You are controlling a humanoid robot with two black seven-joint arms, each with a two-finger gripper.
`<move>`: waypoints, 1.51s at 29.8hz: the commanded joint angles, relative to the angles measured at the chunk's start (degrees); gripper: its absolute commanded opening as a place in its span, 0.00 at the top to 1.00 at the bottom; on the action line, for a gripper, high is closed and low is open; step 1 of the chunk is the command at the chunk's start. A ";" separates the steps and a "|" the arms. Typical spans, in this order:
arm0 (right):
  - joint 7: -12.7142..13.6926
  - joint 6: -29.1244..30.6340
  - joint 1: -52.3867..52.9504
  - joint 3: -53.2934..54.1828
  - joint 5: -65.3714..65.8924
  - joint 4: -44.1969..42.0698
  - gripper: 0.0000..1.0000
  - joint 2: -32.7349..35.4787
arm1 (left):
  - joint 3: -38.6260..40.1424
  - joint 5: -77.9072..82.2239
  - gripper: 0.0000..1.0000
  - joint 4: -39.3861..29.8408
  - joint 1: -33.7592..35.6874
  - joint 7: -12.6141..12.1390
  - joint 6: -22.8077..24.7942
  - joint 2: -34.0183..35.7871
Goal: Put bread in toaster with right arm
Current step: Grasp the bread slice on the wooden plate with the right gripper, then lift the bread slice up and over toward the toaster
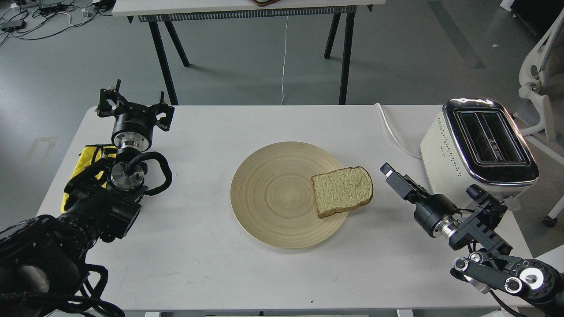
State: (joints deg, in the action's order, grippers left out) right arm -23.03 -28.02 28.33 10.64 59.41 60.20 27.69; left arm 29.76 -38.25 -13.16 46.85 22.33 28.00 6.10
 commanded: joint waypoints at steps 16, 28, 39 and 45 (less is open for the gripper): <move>0.44 0.02 -0.56 -0.88 -0.09 -3.07 0.70 -5.72 | 0.03 0.01 0.00 -0.02 -0.01 0.00 0.00 0.05; 0.09 0.02 -0.82 0.43 -0.17 -1.32 1.00 -5.10 | 0.03 0.01 0.00 -0.02 -0.01 0.00 0.00 0.05; 1.05 0.02 3.12 15.73 -0.61 15.38 1.00 16.40 | 0.03 -0.07 0.00 -0.02 -0.01 0.00 0.00 0.05; 0.18 0.02 6.21 15.73 -0.61 15.91 1.00 34.87 | -0.05 0.01 0.00 -0.02 -0.01 0.00 0.00 0.05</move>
State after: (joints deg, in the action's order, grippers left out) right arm -22.34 -27.99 33.77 26.31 58.80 76.11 54.23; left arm 29.72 -38.23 -13.17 46.84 22.32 28.00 6.15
